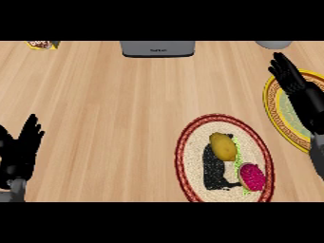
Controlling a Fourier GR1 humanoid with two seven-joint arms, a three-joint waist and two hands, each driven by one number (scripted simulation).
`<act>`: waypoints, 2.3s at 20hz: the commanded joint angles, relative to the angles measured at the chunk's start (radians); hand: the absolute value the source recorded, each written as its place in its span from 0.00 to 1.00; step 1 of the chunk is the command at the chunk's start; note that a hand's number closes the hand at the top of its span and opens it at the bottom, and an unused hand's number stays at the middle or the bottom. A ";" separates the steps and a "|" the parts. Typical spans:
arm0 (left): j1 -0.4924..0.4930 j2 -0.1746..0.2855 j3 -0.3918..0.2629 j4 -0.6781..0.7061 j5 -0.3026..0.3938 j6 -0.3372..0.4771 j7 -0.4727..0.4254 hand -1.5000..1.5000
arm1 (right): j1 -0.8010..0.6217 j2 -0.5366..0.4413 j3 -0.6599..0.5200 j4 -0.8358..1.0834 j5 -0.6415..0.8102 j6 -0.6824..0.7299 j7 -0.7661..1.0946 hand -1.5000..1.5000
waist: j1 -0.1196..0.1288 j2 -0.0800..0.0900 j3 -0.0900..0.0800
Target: Pick the lemon from the placemat and place it in the plate
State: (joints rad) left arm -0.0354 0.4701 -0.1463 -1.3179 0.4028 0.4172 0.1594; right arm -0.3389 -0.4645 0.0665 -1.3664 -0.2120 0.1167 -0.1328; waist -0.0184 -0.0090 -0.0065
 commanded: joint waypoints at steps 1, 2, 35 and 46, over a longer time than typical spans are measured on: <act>0.014 -0.010 -0.006 -0.052 -0.031 -0.048 -0.034 0.50 | 0.000 0.061 0.006 -0.007 0.021 -0.030 0.051 1.00 | 0.022 0.008 0.006; -0.019 0.043 0.002 -0.077 -0.017 -0.090 -0.045 0.50 | 0.062 0.122 0.070 -0.093 0.016 -0.085 0.106 1.00 | 0.013 0.003 0.006; -0.007 -0.041 -0.037 -0.055 -0.120 -0.279 -0.312 0.50 | 0.401 0.106 0.403 -0.569 0.957 -0.266 0.811 0.00 | 0.024 0.006 0.004; 0.008 -0.064 0.017 -0.128 -0.164 -0.304 -0.257 0.50 | 0.294 0.212 0.362 -0.485 0.956 -0.074 0.967 0.00 | 0.024 0.008 0.007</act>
State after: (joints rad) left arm -0.0586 0.4068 -0.1471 -1.3570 0.2475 0.1111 -0.1427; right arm 0.0019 -0.2842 0.4594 -1.9069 0.7398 -0.0091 0.8015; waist 0.0016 -0.0009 -0.0006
